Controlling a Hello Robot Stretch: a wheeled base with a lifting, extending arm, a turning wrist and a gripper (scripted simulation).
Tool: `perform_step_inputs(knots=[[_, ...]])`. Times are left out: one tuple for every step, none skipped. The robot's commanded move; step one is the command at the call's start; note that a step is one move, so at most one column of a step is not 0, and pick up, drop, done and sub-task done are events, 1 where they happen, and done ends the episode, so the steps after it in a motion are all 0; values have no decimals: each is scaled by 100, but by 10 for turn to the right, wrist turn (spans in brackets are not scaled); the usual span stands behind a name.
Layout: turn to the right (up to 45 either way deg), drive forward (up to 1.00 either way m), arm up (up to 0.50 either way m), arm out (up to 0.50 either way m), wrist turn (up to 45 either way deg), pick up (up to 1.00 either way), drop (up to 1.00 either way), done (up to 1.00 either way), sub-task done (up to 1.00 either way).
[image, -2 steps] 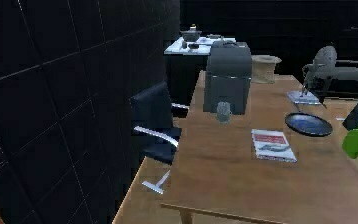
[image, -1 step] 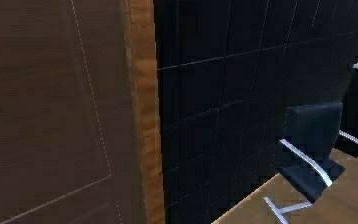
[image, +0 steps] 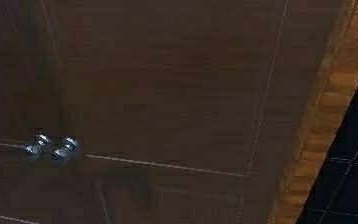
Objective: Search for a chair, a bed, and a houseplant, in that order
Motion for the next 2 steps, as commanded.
perform_step_inputs(knots=[[-450, 0, 0, 0, 0, 0, 0, 0, 0], [-360, 0, 0, 0, 0, 0, 0, 0, 0]])
